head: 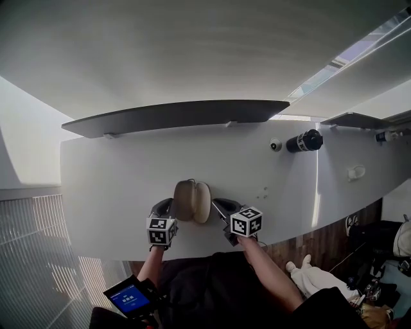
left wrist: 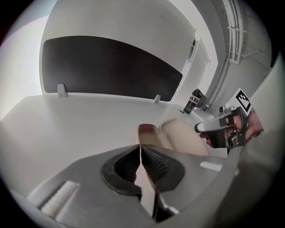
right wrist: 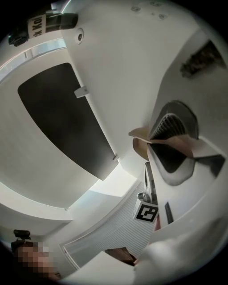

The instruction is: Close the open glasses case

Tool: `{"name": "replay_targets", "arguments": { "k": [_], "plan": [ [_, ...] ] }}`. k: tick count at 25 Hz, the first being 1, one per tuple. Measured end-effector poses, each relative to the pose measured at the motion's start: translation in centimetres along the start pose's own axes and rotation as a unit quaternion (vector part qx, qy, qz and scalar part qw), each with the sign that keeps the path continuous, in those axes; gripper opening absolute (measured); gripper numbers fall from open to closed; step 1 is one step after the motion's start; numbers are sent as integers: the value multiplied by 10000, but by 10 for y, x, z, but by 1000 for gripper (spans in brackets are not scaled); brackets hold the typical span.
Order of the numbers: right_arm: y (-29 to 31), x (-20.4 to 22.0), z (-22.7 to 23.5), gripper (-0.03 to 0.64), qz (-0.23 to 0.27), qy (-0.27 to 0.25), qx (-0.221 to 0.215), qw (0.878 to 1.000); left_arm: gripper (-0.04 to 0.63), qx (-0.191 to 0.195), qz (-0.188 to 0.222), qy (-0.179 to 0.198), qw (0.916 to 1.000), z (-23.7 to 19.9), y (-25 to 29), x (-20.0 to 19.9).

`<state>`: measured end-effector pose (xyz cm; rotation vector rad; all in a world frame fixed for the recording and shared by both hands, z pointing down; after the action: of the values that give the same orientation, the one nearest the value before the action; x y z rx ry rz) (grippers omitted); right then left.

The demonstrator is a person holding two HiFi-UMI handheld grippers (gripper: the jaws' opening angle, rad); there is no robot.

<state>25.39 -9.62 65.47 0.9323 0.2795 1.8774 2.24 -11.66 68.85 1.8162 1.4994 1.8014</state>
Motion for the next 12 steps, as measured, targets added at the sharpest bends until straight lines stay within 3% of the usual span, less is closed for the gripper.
{"name": "replay_targets", "arguments": {
  "k": [3, 8, 12],
  "plan": [
    [0, 2, -1, 107, -100, 260, -118, 9995, 17, -2, 6, -5, 10000, -1, 0, 0],
    [6, 6, -6, 112, -325, 211, 59, 9992, 11, -14, 52, -9, 10000, 1, -1, 1],
    [9, 5, -8, 112, -272, 299, -49, 9992, 8, 17, 71, -33, 10000, 1, -1, 1]
  ]
}}
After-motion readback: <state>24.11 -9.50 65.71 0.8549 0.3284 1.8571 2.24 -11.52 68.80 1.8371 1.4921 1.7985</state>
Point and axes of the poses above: the fingertips, and each gripper's own axes: y forward along the fingers, z to its right, x out of its underside, the point moved 7 cm from there along -y, backward along the fingers, and after that the axes turned 5 degrees about y, right-handed, at the moved point
